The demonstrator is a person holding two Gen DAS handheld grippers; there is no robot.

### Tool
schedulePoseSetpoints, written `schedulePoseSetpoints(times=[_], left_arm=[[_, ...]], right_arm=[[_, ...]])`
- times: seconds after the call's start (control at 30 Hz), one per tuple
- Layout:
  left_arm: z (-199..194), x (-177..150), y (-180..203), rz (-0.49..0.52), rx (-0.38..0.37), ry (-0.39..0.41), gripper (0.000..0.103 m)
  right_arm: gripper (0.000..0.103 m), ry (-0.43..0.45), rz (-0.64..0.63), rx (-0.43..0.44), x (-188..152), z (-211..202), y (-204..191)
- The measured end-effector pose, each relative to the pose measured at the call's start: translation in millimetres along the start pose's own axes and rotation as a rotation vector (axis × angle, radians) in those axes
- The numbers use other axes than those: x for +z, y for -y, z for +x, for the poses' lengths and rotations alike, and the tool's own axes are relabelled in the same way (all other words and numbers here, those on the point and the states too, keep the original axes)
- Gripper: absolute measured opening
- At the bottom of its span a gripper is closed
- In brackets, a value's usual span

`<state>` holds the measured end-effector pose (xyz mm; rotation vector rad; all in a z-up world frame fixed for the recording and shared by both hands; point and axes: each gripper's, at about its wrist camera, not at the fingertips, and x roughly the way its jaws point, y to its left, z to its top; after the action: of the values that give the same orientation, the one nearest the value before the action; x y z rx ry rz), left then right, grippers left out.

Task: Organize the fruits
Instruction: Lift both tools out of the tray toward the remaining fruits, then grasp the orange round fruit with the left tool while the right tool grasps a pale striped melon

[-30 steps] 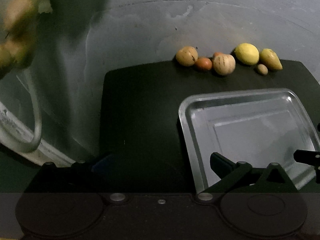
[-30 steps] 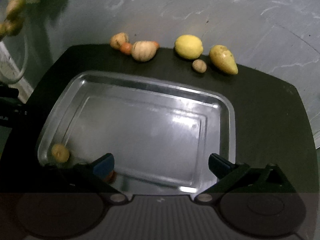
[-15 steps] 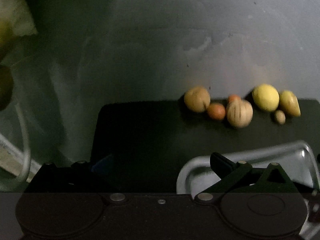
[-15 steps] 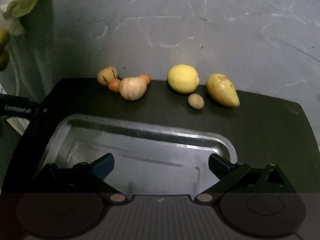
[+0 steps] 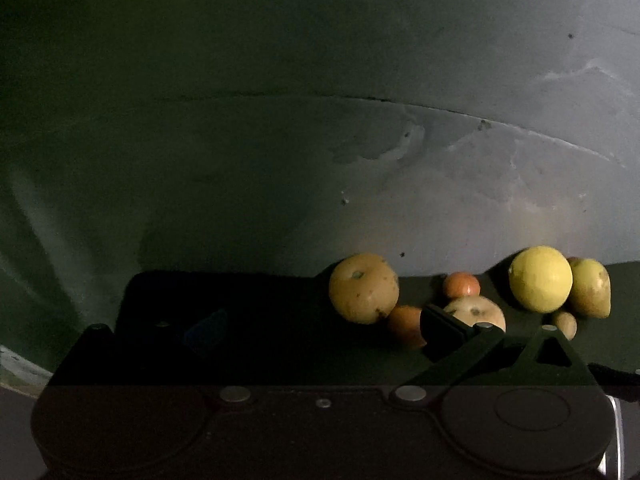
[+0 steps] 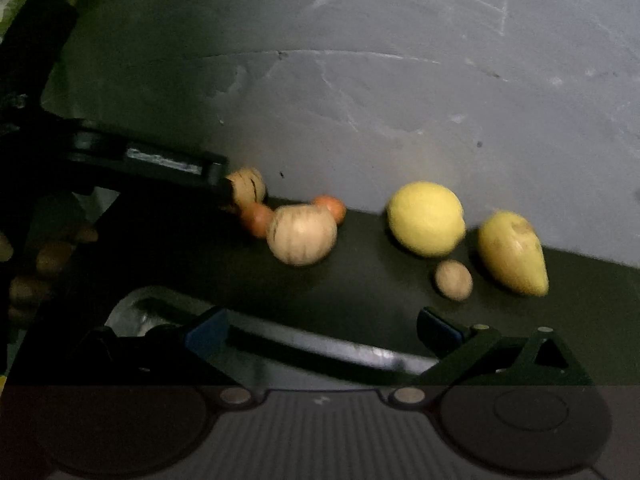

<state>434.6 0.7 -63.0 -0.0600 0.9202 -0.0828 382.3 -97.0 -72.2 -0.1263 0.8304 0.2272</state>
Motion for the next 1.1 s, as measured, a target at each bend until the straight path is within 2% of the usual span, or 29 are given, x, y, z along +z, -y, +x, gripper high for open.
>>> schedulePoseSetpoints(times=[0.23,0.43,0.77,0.97,1.1], left_arm=[[17.7,7.5,-3.3,-0.063,-0.037,-0.029,0.102],[24.5,8.4,-8.3,-0.101,-0.064,-0.041,0.096],[32.8,11.3,-9.7,-0.131,-0.115,-0.061,0.077],[37.8,15.7,-10.7,-0.138,-0.133,-0.075,0.06],[39.0,17.4,-15.2,-0.149,-0.153,-0.085,0.055]], right_arm=[[0.093,0.035,-0.007,0.008,17.1,17.6,-2.1],[0.088,0.044,-0.015,0.017,25.8,29.5,-4.9],[0.078,0.043,-0.017,0.028,36.5,43.9,-8.6],[0.067,0.036,-0.006,0.037,40.4,49.0,-9.9],[0.061,0.03,-0.005,0.033,43.1,53.8,-11.9]])
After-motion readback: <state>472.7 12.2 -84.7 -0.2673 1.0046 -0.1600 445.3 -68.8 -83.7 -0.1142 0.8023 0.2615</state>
